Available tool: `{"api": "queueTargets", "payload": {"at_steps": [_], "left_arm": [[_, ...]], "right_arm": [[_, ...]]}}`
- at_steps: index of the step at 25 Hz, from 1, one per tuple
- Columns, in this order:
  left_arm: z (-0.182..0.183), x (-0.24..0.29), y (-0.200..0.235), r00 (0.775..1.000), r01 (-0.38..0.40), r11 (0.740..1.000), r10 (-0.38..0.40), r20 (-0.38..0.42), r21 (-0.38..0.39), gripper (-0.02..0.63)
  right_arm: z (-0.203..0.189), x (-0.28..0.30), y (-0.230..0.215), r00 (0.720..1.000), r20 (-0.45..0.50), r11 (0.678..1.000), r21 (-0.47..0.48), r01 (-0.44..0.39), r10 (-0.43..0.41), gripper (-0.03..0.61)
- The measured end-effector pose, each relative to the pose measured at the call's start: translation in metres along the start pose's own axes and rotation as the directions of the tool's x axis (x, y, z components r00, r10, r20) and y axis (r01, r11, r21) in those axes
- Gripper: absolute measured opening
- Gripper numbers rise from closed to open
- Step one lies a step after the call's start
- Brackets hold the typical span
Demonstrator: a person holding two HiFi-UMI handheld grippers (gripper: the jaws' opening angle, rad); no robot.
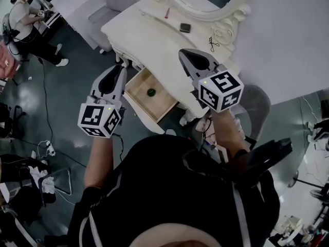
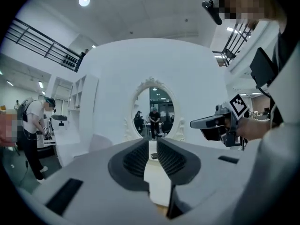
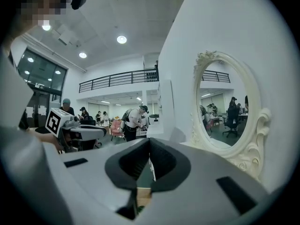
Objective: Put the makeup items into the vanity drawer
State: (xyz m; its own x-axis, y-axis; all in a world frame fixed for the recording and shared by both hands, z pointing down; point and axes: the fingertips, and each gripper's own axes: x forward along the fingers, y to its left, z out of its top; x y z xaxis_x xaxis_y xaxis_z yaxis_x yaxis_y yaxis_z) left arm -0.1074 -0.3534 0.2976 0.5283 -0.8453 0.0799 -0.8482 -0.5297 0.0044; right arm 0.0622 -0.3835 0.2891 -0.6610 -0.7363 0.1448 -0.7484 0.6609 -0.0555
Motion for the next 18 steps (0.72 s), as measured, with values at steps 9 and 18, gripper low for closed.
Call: {"api": "queueTargets", "payload": {"at_steps": [9, 18], "left_arm": [[0.013, -0.025, 0.013, 1.000, 0.015, 0.999, -0.015, 0.020, -0.042, 0.005], [0.009, -0.034, 0.027, 0.998, 0.057, 0.992, -0.053, 0.037, -0.112, 0.005]], "right_arm": [[0.010, 0.015, 0.022, 1.000, 0.014, 1.000, -0.020, -0.004, 0.004, 0.005], [0.007, 0.027, 0.030, 0.999, -0.018, 0.998, -0.044, 0.035, -0.035, 0.005]]}}
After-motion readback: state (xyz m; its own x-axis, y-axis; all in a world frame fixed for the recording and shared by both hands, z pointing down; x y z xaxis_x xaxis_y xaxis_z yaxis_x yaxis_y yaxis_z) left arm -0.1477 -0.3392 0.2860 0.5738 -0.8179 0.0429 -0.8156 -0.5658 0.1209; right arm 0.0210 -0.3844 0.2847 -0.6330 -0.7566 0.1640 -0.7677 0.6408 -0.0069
